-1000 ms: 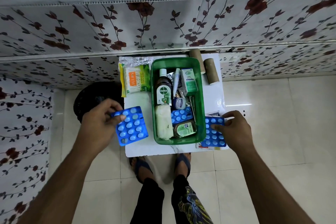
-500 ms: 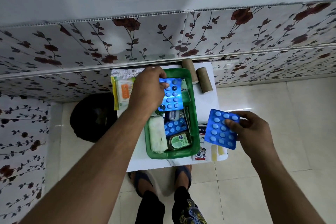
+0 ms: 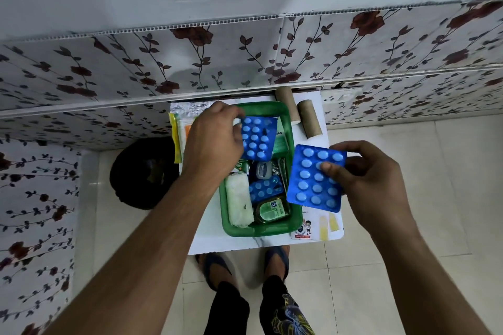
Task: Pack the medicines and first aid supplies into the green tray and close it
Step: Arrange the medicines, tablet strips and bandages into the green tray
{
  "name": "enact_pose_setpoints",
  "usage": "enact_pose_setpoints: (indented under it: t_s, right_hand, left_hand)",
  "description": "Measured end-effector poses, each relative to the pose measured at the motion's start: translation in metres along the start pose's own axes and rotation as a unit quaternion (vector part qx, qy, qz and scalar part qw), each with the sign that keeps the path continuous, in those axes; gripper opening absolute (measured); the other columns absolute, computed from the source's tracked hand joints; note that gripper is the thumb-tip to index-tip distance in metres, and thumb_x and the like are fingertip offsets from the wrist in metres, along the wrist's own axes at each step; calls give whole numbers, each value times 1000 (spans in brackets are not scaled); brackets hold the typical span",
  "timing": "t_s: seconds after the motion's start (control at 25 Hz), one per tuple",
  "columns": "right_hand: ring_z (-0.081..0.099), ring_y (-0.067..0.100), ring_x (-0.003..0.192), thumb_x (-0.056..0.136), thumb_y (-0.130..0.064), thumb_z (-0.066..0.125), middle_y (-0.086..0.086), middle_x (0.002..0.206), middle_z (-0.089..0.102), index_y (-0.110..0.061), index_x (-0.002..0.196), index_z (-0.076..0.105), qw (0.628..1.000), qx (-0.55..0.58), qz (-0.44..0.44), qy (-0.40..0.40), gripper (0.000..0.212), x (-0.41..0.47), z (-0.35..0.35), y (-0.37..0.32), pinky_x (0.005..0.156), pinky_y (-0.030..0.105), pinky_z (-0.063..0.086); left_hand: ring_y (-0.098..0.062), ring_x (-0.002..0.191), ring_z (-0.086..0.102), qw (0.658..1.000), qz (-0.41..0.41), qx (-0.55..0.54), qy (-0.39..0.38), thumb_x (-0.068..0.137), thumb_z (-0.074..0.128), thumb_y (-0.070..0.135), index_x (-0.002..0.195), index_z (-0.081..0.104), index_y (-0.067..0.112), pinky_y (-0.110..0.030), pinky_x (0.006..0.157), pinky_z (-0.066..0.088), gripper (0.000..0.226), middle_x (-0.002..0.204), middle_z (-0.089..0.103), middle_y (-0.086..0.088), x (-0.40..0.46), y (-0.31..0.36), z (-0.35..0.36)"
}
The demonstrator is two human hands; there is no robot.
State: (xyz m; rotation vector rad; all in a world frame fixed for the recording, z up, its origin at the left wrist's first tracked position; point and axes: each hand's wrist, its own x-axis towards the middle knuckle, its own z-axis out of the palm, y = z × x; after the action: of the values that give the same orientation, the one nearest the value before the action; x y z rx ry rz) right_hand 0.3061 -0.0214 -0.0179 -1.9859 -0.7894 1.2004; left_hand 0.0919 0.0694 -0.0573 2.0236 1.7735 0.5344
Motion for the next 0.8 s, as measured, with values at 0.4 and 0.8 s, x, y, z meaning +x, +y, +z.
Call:
enact_pose_setpoints:
  t_s: [0.4, 0.8]
  right_hand:
    - [65, 30, 91, 85, -15, 64, 8, 106, 63, -11, 112, 58, 836, -501, -197, -106, 27, -11, 87, 7, 64, 28, 35]
    - [52, 33, 75, 44, -5, 71, 10, 75, 59, -8, 67, 65, 736, -607, -295, -55, 24, -19, 91, 21, 57, 35, 41]
  left_hand:
    - [-8, 80, 62, 967, -203, -136, 71, 85, 57, 0, 95, 71, 16, -21, 76, 48, 23, 97, 71, -2, -58, -71, -14]
    - [-13, 73, 63, 967, -202, -150, 32, 85, 58, 2, 92, 70, 19, -20, 63, 44, 22, 88, 70, -3, -65, -81, -10]
